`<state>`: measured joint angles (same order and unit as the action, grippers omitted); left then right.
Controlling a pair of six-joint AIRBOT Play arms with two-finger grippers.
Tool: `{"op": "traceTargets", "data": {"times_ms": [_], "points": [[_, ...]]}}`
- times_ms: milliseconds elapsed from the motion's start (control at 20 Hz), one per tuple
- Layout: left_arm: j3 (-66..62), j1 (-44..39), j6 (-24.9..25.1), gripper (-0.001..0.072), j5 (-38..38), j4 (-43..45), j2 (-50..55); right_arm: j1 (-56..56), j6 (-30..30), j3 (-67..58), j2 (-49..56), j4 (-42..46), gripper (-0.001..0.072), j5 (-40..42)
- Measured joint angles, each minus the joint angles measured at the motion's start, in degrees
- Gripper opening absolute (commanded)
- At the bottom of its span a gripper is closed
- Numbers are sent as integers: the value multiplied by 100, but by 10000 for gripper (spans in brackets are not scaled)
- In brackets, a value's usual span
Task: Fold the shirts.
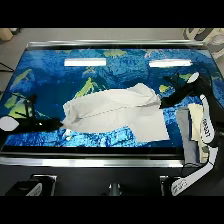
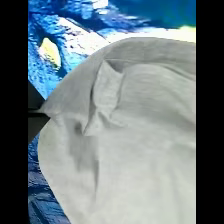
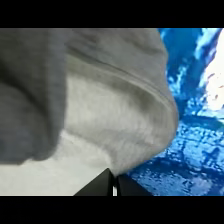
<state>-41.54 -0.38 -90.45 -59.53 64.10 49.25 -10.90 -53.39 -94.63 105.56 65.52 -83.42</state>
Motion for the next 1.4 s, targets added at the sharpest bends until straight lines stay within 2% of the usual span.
{"op": "traceTargets", "data": {"times_ms": [150,450,600,700,900,1050,1250,1400], "points": [[-1429,0,-57,25,0,461,-282,2,105,-546,-1008,-127,27,402],[-5641,0,-981,26,376,2179,-933,2,190,-1810,-4258,260,26,2229],[-6561,2,-1178,26,472,2312,-1204,0,109,-1982,-5464,793,26,2614],[-6804,0,-1237,26,354,2293,-1248,-2,44,-2024,-5864,1047,26,2557],[-7020,2,-1209,26,358,2275,-1211,-2,-13,-2065,-6124,1303,27,2406],[-7053,0,-1102,27,42,2339,-931,-2,-39,-2076,-5949,1377,28,2111],[-6695,0,-872,27,-693,2400,-127,2,-79,-2076,-5093,1390,27,1016],[-5974,-2,-610,27,-1034,2413,662,37,-144,-2072,-3904,1399,27,-39]]}}
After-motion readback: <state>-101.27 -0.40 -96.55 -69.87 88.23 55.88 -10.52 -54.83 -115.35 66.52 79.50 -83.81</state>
